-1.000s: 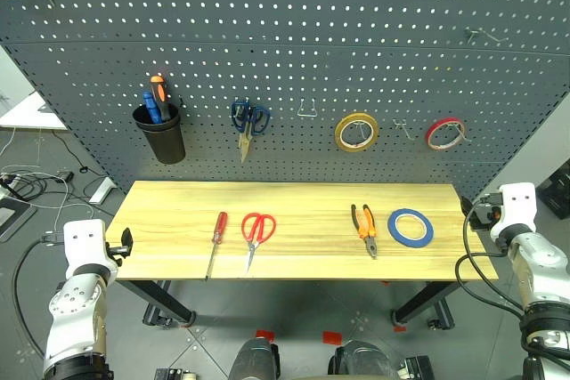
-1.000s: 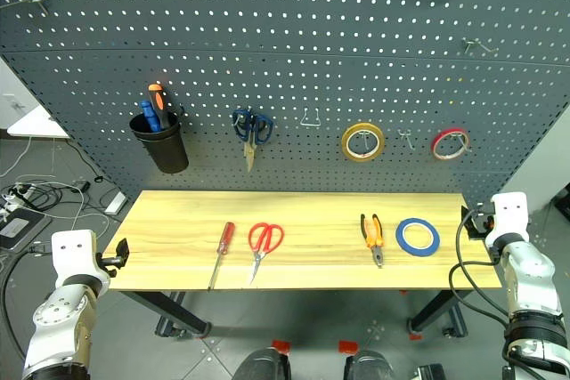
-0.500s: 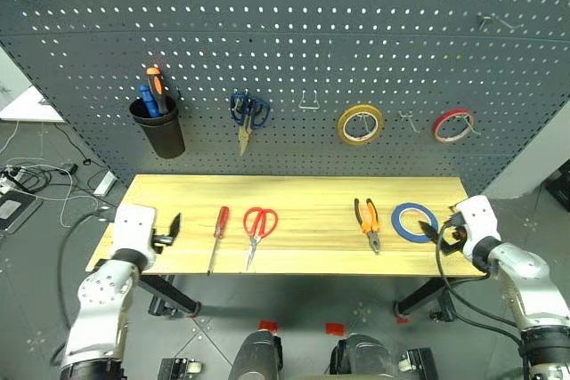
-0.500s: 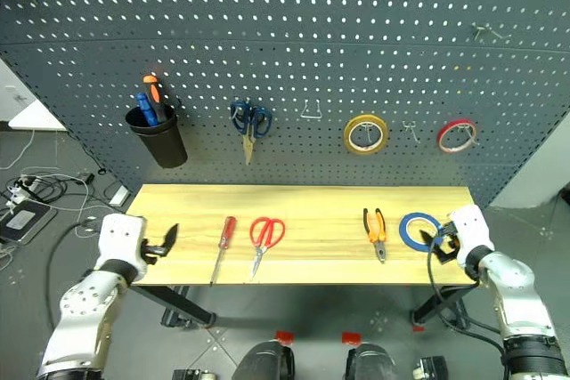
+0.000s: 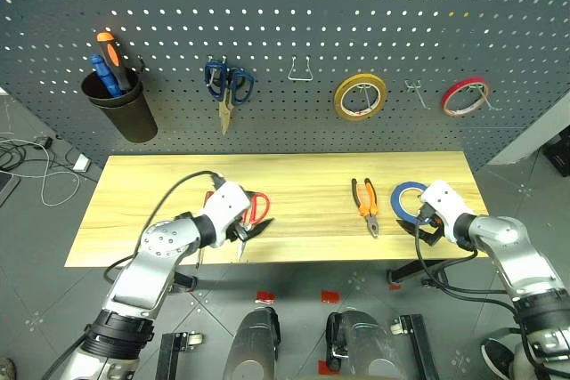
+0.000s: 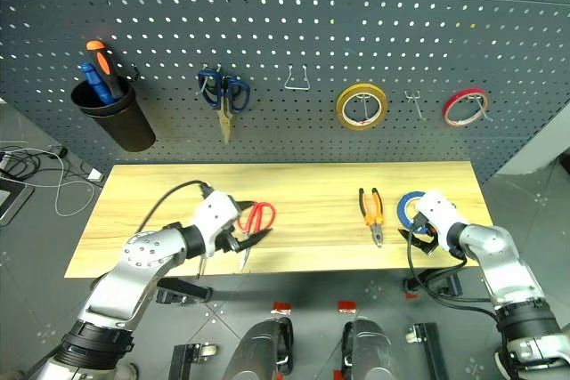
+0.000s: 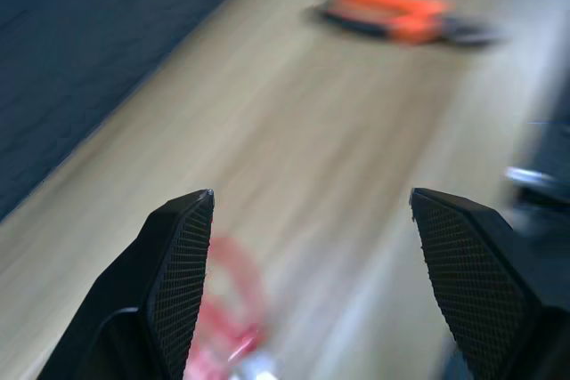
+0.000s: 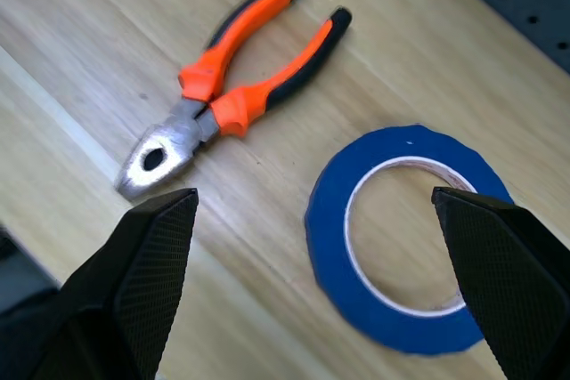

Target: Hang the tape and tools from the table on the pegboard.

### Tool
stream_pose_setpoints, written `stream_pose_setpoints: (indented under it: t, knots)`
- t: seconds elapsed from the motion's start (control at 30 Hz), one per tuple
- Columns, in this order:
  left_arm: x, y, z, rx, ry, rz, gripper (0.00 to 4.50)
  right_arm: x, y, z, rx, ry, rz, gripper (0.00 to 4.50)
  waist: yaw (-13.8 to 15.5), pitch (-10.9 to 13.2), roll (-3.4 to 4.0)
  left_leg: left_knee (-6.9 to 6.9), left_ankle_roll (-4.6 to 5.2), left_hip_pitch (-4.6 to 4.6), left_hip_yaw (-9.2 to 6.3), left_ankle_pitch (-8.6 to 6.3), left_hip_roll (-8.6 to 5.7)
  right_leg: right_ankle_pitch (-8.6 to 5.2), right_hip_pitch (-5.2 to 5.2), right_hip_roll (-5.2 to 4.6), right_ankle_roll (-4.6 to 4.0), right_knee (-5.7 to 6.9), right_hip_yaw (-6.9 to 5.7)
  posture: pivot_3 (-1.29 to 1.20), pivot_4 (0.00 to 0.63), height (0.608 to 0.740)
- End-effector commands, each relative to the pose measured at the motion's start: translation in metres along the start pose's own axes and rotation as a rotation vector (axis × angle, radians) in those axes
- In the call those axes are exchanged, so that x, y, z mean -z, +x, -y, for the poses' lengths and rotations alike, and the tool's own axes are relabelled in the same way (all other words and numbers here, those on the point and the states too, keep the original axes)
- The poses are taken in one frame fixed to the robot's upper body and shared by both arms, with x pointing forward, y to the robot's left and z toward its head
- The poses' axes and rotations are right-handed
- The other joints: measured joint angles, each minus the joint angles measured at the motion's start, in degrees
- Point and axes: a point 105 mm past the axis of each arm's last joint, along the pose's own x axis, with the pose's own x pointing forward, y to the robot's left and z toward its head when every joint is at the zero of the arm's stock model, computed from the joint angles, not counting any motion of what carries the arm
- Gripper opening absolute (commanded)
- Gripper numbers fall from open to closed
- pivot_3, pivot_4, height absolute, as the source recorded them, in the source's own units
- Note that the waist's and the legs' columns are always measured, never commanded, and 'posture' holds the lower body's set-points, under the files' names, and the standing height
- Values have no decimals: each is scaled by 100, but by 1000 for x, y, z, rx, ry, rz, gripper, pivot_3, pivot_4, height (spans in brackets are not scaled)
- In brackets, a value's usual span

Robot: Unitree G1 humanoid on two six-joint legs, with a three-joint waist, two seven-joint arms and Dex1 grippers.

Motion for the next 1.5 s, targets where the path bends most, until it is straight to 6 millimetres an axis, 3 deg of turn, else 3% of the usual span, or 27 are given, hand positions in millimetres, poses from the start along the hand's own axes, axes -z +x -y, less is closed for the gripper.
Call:
stream_pose_setpoints:
  t: [0.03,0.17,0.27,0.53,0.6,0.67,0.77,0.83,1.0,1.13,1.3,1.5]
  knots:
    - [-21,13,19,153,102,63,3708,11,6,6,-56,-41,-86,4500,-4,75,4,-2,0,-5,2,0,0,1,-7,-1,-2,-1,0,-47,343,740]
    - [-30,22,25,212,174,86,3708,23,14,14,-98,-19,-197,4500,-49,152,3,7,-15,-82,9,7,-2,5,-84,-2,-10,8,2,-42,351,740]
    - [-35,27,26,222,191,106,3747,29,17,14,-134,-30,-257,3932,-89,215,2,7,-14,-86,10,7,-4,6,-87,-5,-10,4,-3,-41,354,740]
    - [-48,35,31,215,151,185,3747,40,15,15,-126,-80,-310,1132,-101,219,1,23,-13,-81,4,6,-3,6,-79,-7,-7,18,-7,-45,330,740]
    - [-51,36,32,209,135,200,3747,41,11,16,-95,-110,-296,668,-94,218,0,30,-14,-81,3,7,-3,6,-77,-7,-6,22,-7,-42,326,740]
    - [-54,35,31,199,107,219,3747,37,3,16,-47,-187,-264,668,-52,218,5,32,-14,-82,1,7,-4,6,-77,-8,-4,23,-8,-42,326,740]
    - [-69,34,23,135,50,292,3747,-15,-21,0,187,-132,58,668,25,215,9,29,-16,-94,-6,7,-5,2,-82,-10,4,18,-18,-51,317,740]
    - [-80,35,14,89,-19,340,3747,-35,-41,-13,318,-151,170,668,20,215,14,19,-22,-98,-10,4,-3,-3,-85,-8,11,17,-21,-68,316,740]
    - [-102,36,0,48,-60,411,3747,-84,-64,-44,474,-233,391,667,-108,214,13,24,-24,-91,-4,3,-5,-12,-87,-7,60,22,-7,-83,308,740]
    - [-129,35,-15,13,-75,493,3747,-123,-77,-18,625,-315,535,667,-129,215,11,33,-23,-87,-3,4,-4,-6,-86,-3,72,25,0,-83,300,740]
    - [-141,36,-26,-27,-99,532,3747,-136,-67,10,607,-276,576,667,-128,211,7,50,-23,-88,-1,6,-4,-4,-80,-1,73,27,3,-73,288,740]
    - [-142,38,-24,-41,-72,525,3747,-149,-48,48,560,-207,595,667,-142,211,8,53,-21,-98,3,5,-4,13,-84,-4,38,23,0,-52,278,740]
